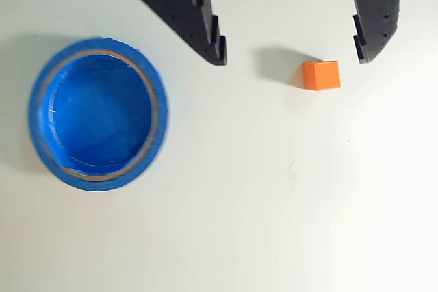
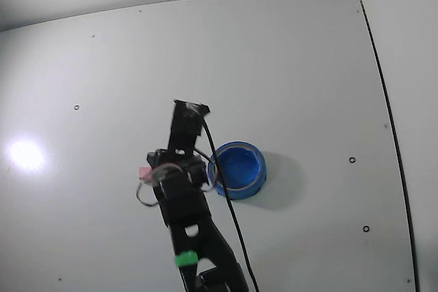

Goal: Grasp a block and put it in the bin.

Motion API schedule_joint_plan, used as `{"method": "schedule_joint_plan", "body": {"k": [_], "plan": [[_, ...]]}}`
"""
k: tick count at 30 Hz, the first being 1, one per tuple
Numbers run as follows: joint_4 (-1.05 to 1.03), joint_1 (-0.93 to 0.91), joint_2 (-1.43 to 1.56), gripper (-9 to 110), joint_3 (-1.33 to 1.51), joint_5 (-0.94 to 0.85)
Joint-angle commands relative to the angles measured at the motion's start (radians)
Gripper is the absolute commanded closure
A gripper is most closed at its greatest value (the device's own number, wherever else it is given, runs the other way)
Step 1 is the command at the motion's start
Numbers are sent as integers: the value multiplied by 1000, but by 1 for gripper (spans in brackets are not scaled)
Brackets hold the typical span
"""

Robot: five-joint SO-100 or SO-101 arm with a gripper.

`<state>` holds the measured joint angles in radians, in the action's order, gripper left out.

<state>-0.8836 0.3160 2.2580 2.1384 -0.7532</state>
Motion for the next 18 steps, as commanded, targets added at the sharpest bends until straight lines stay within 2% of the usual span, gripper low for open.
{"method": "schedule_joint_plan", "body": {"k": [1,11,18], "plan": [[-3,37,-239,73,-365,-5],[-229,137,-472,73,-683,0],[-261,204,-531,73,-755,15]]}}
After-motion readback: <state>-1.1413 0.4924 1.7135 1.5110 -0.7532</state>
